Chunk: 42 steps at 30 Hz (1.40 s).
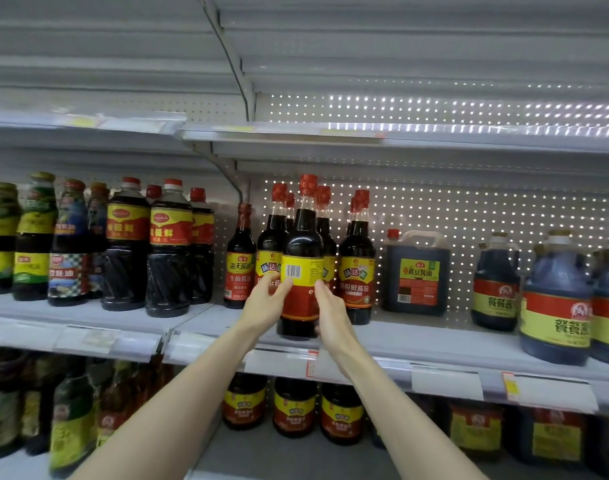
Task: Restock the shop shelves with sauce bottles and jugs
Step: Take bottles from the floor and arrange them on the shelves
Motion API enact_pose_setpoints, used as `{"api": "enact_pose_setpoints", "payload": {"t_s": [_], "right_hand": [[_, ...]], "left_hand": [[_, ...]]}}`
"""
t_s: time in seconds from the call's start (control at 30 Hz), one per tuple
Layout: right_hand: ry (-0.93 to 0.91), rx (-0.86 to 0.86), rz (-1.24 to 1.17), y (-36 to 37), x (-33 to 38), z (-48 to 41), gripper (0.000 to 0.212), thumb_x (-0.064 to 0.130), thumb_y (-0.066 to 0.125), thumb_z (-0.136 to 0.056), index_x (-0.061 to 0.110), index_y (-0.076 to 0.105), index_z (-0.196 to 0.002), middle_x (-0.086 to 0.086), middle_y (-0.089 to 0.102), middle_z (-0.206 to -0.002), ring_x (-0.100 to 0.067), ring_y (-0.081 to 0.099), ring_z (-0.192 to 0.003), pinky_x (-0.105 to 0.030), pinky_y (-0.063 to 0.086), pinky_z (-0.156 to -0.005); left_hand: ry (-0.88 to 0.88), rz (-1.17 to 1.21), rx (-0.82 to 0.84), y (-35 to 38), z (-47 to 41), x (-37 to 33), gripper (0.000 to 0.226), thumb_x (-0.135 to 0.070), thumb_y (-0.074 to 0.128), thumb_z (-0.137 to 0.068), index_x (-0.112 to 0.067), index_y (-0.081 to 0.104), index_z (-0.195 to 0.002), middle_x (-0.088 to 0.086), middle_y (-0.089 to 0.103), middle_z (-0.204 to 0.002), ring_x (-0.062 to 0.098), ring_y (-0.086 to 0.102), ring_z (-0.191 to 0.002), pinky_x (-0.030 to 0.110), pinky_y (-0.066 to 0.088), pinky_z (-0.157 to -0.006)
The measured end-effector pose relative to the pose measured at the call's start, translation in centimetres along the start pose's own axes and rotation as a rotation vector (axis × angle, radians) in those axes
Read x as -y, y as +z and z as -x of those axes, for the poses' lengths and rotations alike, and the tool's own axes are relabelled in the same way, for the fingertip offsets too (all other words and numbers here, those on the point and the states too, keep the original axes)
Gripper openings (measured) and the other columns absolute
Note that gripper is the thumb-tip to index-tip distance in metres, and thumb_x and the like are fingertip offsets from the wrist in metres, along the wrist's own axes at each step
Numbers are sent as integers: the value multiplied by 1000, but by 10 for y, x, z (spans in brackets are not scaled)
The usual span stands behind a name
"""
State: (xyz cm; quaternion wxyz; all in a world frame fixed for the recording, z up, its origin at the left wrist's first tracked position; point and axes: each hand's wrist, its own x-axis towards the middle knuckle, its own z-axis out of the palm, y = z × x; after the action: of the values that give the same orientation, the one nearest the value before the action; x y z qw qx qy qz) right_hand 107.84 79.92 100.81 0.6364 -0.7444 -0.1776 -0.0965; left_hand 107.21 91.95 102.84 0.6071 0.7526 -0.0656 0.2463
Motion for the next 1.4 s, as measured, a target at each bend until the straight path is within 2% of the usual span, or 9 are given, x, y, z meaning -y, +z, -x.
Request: {"api": "enact_pose_setpoints", "payload": {"t_s": [0.13, 0.3, 0.4, 0.63, 0.8, 0.9, 1.03, 1.23, 1.4], "right_hand": [[40, 32, -57, -5, 8, 7, 90, 89, 29, -65, 40, 43, -139, 3, 44, -142, -15, 46, -127, -46, 34, -111], [66, 90, -109, -10, 18, 12, 37, 58, 26, -99, 44, 49, -124, 14, 54, -119, -9, 47, -116, -36, 35, -107], [94, 110, -174, -7, 17, 1, 47, 59, 28, -98, 37, 41, -137, 9, 53, -123, -12, 48, -120, -46, 34, -112], [75, -28, -163, 26, 26, -6, 39, 54, 27, -100, 33, 48, -125, 4, 57, -122, -9, 55, -106, -34, 42, -98], [2, -186, 5, 38, 20, -7, 73, 84, 27, -68, 44, 51, -123, -1, 51, -133, -16, 54, -115, -44, 45, -102], [2, -153, -32, 40, 26, -1, 48, 69, 28, -91, 42, 49, -125, 5, 58, -126, -13, 55, -116, -43, 44, -103], [32, -142, -68, 42, 26, -3, 51, 59, 28, -98, 34, 40, -140, 7, 54, -129, -12, 51, -117, -38, 41, -104], [76, -99, -132, 58, 33, -10, 39, 48, 23, -102, 28, 44, -129, 12, 57, -100, 2, 54, -85, -14, 46, -63], [88, -91, -126, 55, 37, -5, 49, 45, 23, -103, 20, 37, -143, -2, 52, -126, -9, 52, -99, -26, 41, -86]], "left_hand": [[-58, 93, 121, 2, 2, -9, 43, -44, 36, -101, -20, 46, -135, 1, 57, -129, 17, 56, -114, 35, 46, -93], [-23, 114, 136, -3, 6, -7, 33, -46, 38, -99, -24, 48, -122, -7, 60, -113, 5, 57, -97, 21, 47, -75], [46, 58, 73, -11, 11, -1, 41, -44, 44, -98, -18, 47, -130, -2, 62, -111, 6, 59, -92, 24, 50, -76], [100, -23, 117, -43, 2, 6, 40, -39, 45, -99, -13, 47, -129, 5, 61, -117, 11, 59, -95, 25, 51, -78], [-9, 101, 300, -43, -15, 6, 54, -40, 40, -101, -14, 28, -147, 3, 49, -136, 13, 51, -110, 28, 45, -88], [-22, 156, 315, -43, -17, 11, 54, -42, 41, -99, -18, 31, -147, 3, 49, -140, 17, 53, -117, 38, 45, -99], [70, 133, 312, -53, -11, 19, 49, -47, 45, -96, -24, 41, -139, -3, 58, -129, 13, 57, -115, 41, 46, -102], [201, 12, 222, -65, -5, 39, 53, -53, 47, -93, -26, 42, -138, -1, 55, -124, 13, 51, -117, 39, 46, -101], [110, 34, 244, -69, -21, 35, 51, -47, 44, -96, -21, 39, -140, 3, 51, -131, 15, 53, -116, 37, 48, -98]]}}
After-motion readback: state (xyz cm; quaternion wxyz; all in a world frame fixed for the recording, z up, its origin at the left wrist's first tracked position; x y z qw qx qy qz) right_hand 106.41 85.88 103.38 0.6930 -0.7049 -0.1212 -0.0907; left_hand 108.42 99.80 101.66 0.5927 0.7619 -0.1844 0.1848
